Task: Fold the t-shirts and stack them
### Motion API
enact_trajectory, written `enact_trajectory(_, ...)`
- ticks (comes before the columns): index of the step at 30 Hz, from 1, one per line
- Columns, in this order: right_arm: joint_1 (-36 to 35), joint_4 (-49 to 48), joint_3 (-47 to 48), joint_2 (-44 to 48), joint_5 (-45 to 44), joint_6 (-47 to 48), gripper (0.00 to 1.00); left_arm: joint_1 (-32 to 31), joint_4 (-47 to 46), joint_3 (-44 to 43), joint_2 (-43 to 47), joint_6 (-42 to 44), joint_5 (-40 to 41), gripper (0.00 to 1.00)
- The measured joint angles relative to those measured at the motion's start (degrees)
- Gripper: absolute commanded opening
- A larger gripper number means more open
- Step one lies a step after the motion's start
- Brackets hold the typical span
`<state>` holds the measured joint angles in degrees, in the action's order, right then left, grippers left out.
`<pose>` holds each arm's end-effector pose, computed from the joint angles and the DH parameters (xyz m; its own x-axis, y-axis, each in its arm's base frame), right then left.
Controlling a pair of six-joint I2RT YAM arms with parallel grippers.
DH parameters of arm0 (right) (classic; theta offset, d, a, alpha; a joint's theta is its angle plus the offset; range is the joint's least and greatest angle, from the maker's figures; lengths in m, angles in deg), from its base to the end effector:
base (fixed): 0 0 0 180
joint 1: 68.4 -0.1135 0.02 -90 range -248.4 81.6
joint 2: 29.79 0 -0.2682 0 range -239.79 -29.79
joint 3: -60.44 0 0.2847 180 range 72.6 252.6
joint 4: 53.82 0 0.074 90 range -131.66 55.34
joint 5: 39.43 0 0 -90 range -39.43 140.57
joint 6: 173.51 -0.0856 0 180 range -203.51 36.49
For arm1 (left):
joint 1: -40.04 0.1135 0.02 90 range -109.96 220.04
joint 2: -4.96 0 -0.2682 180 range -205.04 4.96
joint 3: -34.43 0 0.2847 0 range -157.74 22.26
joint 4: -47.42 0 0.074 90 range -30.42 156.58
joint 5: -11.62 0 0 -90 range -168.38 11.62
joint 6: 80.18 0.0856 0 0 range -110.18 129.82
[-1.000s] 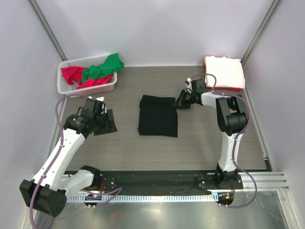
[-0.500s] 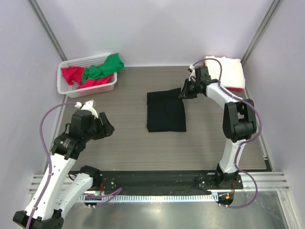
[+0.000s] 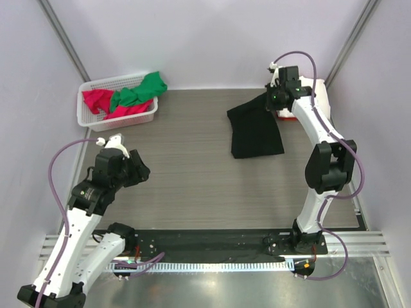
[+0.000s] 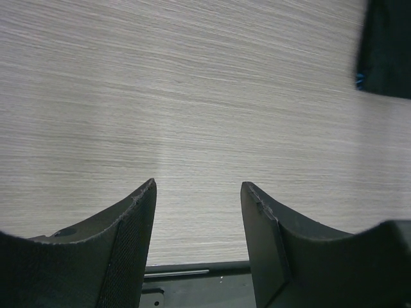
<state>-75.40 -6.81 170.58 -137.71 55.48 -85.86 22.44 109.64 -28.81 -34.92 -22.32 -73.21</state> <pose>0.4954 0.0682 0.2675 -0.7061 -0.0455 -0.7066 -0.1529 0.9842 0.0893 0.1925 -0.0530 0.2984 -0.6310 -0.3557 -0.6894 -0.1198 0.9227 -0.3664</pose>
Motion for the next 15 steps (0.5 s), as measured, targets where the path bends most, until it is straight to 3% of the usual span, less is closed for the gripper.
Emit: enact_trajectory(15,8.3,7.1,21.7,0.0,-3.6,10.0,0.01,0.0,0.4,0.0,-2.8,-0.5,1.4,0.53)
